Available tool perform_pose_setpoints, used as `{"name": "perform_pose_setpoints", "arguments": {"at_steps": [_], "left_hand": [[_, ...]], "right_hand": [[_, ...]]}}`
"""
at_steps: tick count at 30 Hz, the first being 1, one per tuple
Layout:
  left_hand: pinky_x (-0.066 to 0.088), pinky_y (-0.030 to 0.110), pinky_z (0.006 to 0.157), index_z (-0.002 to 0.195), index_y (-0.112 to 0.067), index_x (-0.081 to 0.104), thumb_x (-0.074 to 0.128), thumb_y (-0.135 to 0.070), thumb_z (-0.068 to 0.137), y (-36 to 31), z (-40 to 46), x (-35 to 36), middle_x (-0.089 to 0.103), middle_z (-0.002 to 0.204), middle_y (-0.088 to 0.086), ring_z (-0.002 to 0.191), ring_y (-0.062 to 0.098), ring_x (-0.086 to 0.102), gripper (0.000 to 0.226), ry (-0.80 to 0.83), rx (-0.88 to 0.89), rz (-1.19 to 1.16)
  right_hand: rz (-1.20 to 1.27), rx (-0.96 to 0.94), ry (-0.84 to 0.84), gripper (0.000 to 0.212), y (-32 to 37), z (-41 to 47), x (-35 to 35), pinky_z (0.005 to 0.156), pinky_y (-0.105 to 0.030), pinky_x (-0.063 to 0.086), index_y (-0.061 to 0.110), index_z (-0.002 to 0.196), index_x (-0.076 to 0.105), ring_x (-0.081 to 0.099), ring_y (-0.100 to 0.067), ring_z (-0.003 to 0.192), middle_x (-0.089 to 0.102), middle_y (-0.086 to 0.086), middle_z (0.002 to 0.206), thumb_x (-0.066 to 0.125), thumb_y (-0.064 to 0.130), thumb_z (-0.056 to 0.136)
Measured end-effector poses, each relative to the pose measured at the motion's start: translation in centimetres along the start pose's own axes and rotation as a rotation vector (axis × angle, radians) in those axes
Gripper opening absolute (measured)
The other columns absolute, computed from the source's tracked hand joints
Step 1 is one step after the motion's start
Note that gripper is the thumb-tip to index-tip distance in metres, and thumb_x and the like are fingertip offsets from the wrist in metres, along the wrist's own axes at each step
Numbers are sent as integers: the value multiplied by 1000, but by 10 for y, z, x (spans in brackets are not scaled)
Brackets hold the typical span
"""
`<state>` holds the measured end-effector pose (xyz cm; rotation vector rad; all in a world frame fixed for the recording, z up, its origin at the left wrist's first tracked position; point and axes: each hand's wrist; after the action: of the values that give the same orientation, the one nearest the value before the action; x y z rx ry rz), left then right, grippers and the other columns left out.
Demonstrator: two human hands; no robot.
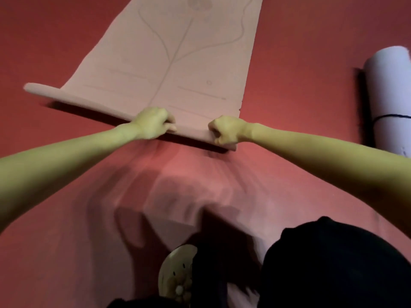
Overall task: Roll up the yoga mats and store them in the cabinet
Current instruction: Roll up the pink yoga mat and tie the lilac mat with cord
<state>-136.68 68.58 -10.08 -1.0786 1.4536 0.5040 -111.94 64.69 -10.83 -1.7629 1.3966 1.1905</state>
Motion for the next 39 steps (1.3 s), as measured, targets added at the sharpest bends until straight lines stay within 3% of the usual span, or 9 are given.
{"name": "perform_pose_setpoints", "arguments": {"at_steps": [5, 9, 15, 18, 21, 26, 30, 35, 39], "left_hand": [[44, 34, 84, 102, -11, 73, 63, -27, 90, -73, 9, 19, 71, 107, 13, 105, 31, 62, 23, -19, 161, -148], [42, 32, 81, 99, -8, 74, 65, -26, 88, -114, 20, 31, 72, 104, 14, 102, 30, 63, 23, -31, 199, -222], [46, 31, 79, 96, -9, 76, 69, -24, 86, -113, 31, 51, 74, 91, 9, 89, 23, 66, 19, -26, 128, -429], [47, 32, 80, 97, -9, 72, 69, -24, 87, -94, 25, 58, 71, 86, 6, 83, 21, 63, 19, -56, 122, -436], [43, 36, 91, 116, -8, 63, 61, -28, 90, -68, 7, 68, 66, 109, 9, 102, 28, 58, 32, -254, 196, -217], [46, 42, 85, 110, -6, 61, 63, -20, 87, -17, -30, 87, 59, 109, 15, 95, 28, 48, 27, -655, 115, -15], [45, 40, 78, 103, -9, 65, 64, -20, 90, 16, -41, 93, 60, 101, 14, 89, 30, 51, 18, -754, 24, 85], [46, 39, 70, 109, -11, 62, 62, -19, 92, 36, -47, 98, 60, 99, 14, 88, 28, 51, 18, -785, -55, 127], [43, 36, 86, 108, 2, 57, 63, -20, 91, 43, -52, 102, 59, 109, 19, 102, 28, 49, 28, -663, -14, 78]], "right_hand": [[-82, 133, 144, 9, -16, -53, -11, 61, -30, 41, 12, 80, 57, 52, -27, 76, 59, -7, 82, 63, 17, 76], [-61, 181, 261, 20, -33, -71, 4, 62, -28, 42, 9, 91, 62, 56, -28, 80, 62, -10, 88, 65, 21, 76], [226, 34, -78, 33, -46, -71, 36, 70, -34, 38, 8, 108, 49, 54, -28, 87, 57, -8, 97, 57, 35, 92], [290, -2, -295, 30, -34, -64, 54, 71, -34, 38, 6, 119, 47, 57, -34, 93, 60, -11, 104, 50, 23, 94], [191, -86, -583, 38, -14, -57, 75, 76, -40, 40, -1, 119, 51, 53, -36, 93, 56, -17, 106, 53, 14, 84], [64, -36, -852, 36, 5, -35, 105, 77, -39, 32, -1, 112, 55, 46, -33, 92, 56, -22, 109, 63, 19, 83], [-1, 4, -988, 36, -1, -34, 124, 76, -39, 30, 7, 123, 62, 40, -30, 91, 42, -15, 113, 60, 19, 89], [48, 6, -971, 36, -6, -36, 132, 72, -38, 30, 9, 120, 51, 40, -29, 88, 58, -18, 104, 66, 15, 88], [57, 59, -898, 24, -2, -33, 132, 73, -40, 31, 5, 111, 59, 40, -29, 89, 59, -17, 105, 61, 20, 92]]}}
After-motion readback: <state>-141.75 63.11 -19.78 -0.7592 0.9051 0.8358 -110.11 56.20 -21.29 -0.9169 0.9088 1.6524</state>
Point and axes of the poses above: each hand's wrist, its own z-axis towards the middle knuckle, its own x-axis out of the palm, y = z × x
